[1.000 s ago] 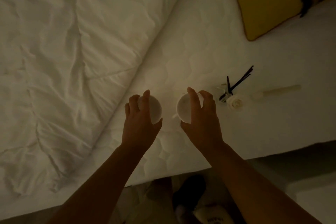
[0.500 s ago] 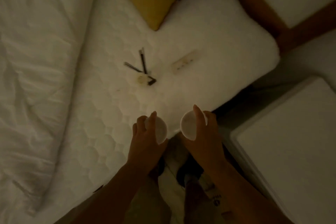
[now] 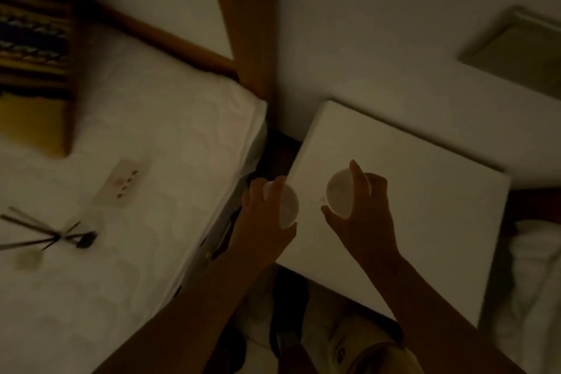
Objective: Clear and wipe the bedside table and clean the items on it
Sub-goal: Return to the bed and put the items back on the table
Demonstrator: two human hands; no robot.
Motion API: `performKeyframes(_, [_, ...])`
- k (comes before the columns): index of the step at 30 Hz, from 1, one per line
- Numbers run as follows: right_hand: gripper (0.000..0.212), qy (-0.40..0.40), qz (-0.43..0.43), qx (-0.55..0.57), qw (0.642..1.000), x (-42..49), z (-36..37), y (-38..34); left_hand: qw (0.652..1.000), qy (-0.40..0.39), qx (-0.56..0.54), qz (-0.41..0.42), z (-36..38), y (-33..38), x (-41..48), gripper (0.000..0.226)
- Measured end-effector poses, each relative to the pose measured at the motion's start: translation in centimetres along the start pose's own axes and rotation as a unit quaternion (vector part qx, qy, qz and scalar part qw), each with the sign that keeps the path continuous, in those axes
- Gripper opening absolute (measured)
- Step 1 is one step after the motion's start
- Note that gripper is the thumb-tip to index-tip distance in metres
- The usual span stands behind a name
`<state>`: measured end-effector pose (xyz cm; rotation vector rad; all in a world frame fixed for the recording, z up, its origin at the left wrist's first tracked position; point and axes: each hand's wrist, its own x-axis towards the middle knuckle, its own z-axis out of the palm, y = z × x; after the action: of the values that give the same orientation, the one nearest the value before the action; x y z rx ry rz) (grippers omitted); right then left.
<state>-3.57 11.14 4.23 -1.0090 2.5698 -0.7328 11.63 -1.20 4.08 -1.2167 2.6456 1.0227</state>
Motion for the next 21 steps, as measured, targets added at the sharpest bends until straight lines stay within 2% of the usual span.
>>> performKeyframes(5, [0.104, 0.054, 0.044, -0.009, 0.998, 2.6, -1.8, 4.5, 0.997, 0.022, 0.003, 0.067, 3.1, 3.5, 4.9, 0.092])
performKeyframes(8, [0.104, 0.070, 0.059, -0.022, 0.996, 4.1, -2.3, 6.5, 0.994, 0.044, 0.042, 0.095, 4.1, 5.2, 7.8, 0.096])
performKeyframes(11, [0.104, 0.090, 0.094, -0.010, 0.991, 5.7, -2.9, 8.4, 0.991, 0.028, 0.057, 0.119, 5.1, 7.2, 10.8, 0.098])
performKeyframes(15, [0.106, 0.107, 0.118, -0.016, 0.987, 7.3, -3.3, 9.7, 0.994, 0.010, 0.013, 0.108, 5.7, 9.4, 13.5, 0.098])
performKeyframes(21, [0.107, 0.132, 0.152, -0.014, 0.979, 8.6, -3.4, 10.6, 0.988, -0.006, 0.026, 0.155, 6.0, 11.3, 16.6, 0.097])
